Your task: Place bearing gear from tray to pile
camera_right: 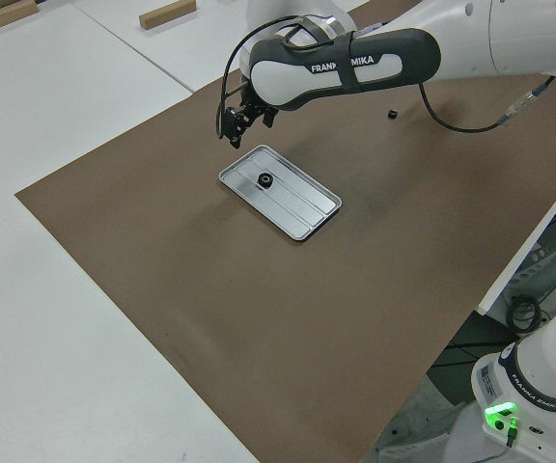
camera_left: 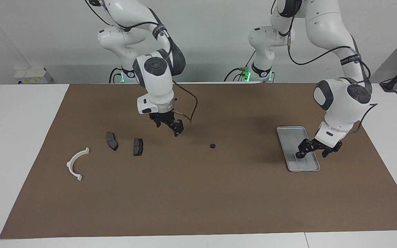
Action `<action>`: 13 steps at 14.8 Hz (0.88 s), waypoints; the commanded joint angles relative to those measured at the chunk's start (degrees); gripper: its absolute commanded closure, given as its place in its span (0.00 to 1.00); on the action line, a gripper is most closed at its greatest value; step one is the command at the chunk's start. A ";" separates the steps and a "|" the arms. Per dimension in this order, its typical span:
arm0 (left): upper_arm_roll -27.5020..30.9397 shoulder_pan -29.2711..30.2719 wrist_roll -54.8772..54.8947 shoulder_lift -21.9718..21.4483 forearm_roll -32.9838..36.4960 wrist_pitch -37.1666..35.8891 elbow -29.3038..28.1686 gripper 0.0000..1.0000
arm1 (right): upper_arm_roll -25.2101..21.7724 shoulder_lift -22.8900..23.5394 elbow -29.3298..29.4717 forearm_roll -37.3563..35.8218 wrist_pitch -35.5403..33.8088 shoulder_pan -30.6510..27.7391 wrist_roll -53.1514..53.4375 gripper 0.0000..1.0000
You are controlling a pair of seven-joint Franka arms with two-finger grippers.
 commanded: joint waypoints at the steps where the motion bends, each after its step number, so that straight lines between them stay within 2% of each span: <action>1: -0.27 2.54 4.03 0.58 -0.82 2.89 -1.09 0.00 | -0.41 4.46 6.92 -0.12 -2.60 2.55 4.44 0.00; 6: -0.27 3.16 5.36 1.90 -0.82 4.47 -2.57 0.00 | -0.41 12.71 18.00 -3.02 -7.43 6.85 11.57 0.00; 10: -0.27 2.20 4.66 1.63 -0.91 5.88 -4.42 0.00 | -0.32 22.73 29.51 -5.04 -9.73 9.76 19.39 0.00; 13: -0.27 2.11 4.66 1.63 -0.91 11.66 -8.54 0.00 | -0.50 26.52 34.36 -5.13 -9.99 11.52 20.45 0.00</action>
